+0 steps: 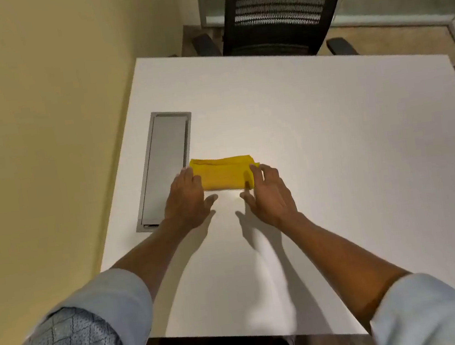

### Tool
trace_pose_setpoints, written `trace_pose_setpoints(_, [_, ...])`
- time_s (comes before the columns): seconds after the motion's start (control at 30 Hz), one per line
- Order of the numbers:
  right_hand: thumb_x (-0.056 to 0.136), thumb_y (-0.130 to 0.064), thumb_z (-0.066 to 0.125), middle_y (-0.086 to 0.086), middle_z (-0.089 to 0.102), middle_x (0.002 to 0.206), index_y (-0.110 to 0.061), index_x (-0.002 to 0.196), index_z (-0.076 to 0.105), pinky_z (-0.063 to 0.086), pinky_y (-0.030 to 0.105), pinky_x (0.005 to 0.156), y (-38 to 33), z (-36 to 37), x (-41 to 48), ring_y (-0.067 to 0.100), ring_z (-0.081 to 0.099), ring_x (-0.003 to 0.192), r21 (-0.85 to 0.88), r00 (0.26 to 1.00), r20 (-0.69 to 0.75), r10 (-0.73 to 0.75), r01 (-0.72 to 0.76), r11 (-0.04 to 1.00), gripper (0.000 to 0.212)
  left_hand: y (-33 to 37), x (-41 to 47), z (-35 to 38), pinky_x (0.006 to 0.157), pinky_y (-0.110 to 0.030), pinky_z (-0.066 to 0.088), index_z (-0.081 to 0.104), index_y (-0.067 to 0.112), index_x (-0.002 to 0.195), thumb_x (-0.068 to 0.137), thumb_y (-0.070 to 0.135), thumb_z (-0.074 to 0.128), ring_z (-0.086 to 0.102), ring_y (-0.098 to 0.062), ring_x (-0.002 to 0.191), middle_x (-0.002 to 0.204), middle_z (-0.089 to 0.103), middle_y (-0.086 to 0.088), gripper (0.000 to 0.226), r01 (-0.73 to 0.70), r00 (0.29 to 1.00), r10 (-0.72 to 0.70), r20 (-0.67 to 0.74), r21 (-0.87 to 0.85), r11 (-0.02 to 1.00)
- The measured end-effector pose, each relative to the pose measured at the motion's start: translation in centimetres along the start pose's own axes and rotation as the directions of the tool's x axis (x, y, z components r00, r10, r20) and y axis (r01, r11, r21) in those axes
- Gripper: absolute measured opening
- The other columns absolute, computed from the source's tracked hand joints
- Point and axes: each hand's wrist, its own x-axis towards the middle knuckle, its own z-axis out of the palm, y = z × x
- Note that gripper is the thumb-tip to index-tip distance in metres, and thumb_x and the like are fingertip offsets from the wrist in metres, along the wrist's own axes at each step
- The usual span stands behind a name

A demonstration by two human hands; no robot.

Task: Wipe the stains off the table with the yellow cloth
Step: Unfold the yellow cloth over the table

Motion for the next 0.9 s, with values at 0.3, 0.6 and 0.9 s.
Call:
trace_pose_setpoints(0.3, [0.100,-0.034,0.064,0.022,0.042,0.154,-0.005,0.161,0.028,0.051,0.055,0.099,-0.2,3.7,5.8,0.043,0.043,0.139,0.144,0.988,0.031,0.153,-0.155,0.977,0.077,-1.3,5.9,0.9,0.117,-0.055,0.046,0.038,-0.003,0.154,0.099,0.040,0.076,0.049,-0.045,0.142,0.161,0.041,-0.027,0.079,0.142,0.985,-0.115,0.129,-0.230,0.963])
trace_pose_setpoints(0.6, [0.088,-0.026,0.082,0.017,0.054,0.152,-0.011,0.158,0.036,0.047,0.049,0.111,0.5,4.8,8.5,0.038,0.054,0.139,0.415,0.892,0.051,0.449,-0.428,0.803,0.084,-1.9,8.8,2.3,0.104,-0.043,0.054,0.051,0.003,0.148,0.088,0.015,0.088,0.063,-0.038,0.131,0.143,0.061,-0.019,0.072,0.381,0.922,-0.367,0.127,-0.478,0.791])
trace_pose_setpoints(0.9, [0.082,-0.015,0.079,0.007,0.077,0.100,-0.024,0.117,0.073,0.058,0.039,0.081,1.9,4.0,4.2,0.032,0.071,0.095,0.509,0.893,-0.032,0.448,-0.372,0.777,0.036,-1.2,5.0,3.1,0.059,-0.022,0.044,0.077,0.019,0.099,0.084,0.009,0.084,0.069,-0.024,0.085,0.099,0.069,-0.004,0.020,0.287,0.914,-0.404,-0.042,-0.637,0.716])
